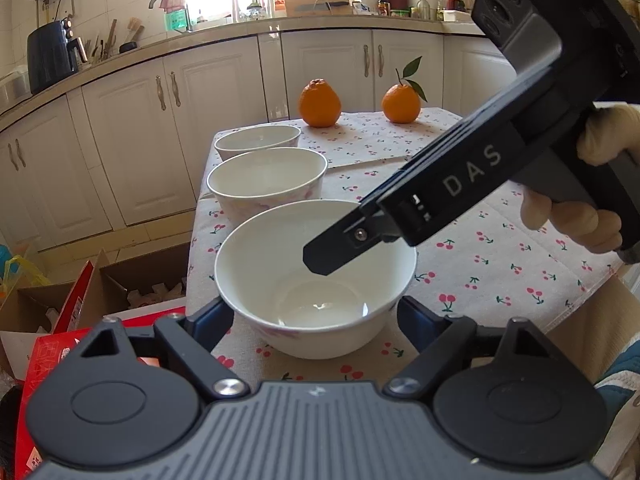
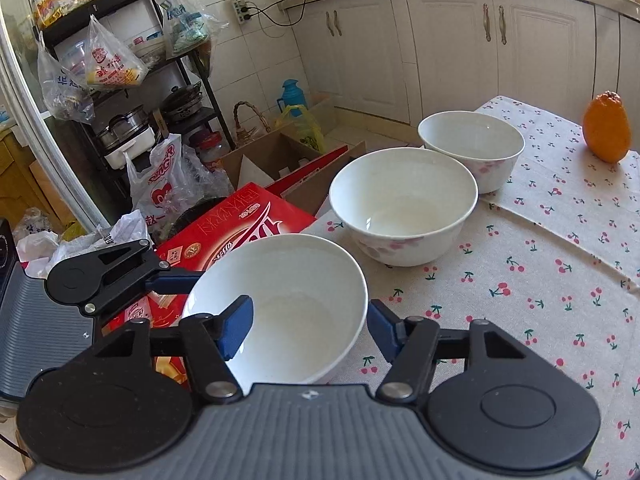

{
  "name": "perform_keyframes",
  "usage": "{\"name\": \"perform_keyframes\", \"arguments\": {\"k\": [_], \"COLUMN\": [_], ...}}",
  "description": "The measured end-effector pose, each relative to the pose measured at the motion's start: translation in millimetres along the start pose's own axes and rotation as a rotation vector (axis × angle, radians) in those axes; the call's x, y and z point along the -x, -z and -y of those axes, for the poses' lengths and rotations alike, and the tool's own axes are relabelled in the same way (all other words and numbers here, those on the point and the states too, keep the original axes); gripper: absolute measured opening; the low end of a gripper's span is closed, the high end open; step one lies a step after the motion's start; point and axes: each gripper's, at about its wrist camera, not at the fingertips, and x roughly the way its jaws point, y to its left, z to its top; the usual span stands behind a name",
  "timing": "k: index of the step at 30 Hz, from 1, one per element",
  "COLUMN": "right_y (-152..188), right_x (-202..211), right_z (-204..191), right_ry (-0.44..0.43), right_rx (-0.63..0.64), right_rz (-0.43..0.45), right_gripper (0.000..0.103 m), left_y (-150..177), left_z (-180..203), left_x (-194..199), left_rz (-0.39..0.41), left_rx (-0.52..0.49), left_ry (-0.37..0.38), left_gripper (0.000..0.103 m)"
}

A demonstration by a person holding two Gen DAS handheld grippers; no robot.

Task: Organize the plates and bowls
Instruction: 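Grasp the rim of a white pink-patterned bowl with the right gripper, then carry the held bowl beside the plate stack and lower it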

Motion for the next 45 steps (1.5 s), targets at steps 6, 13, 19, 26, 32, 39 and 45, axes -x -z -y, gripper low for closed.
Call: {"name": "perform_keyframes", "arguments": {"k": [6, 13, 19, 26, 32, 39, 45], "right_y": [-1, -1, 3, 17, 32, 50, 62], "right_x": [0, 8, 30, 59, 82, 99, 104], "right_z": [3, 3, 11, 31, 47, 64, 76], "right_ry": [-0.025, -0.019, 0.016, 0.08, 0.131, 0.174, 0.192], "right_rx": [-0.031, -0.028, -0.04, -0.089, -0.126, -0.173, -0.215], "right_rz": [-0.002, 0.007, 0.036, 0.075, 0.096, 0.103, 0.102], "right_gripper": [0.066, 0.067, 0.067, 0.067, 0.067, 0.067, 0.067], "left_y": [-1, -6, -19, -35, -45, -50, -52], "left_z": [-2, 1, 15, 40, 62, 83, 93], "left_x": [-1, -1, -4, -16, -25, -38, -46], "left_rz": [-0.004, -0.009, 0.014, 0.032, 0.04, 0.026, 0.012], "left_rx": [0.005, -0.005, -0.033, -0.077, -0.109, -0.137, -0.154], "left_ry": [0.004, 0.013, 0.045, 0.111, 0.167, 0.223, 0.252], "left_gripper": [0.087, 0.087, 0.087, 0.087, 0.087, 0.087, 0.087]}}
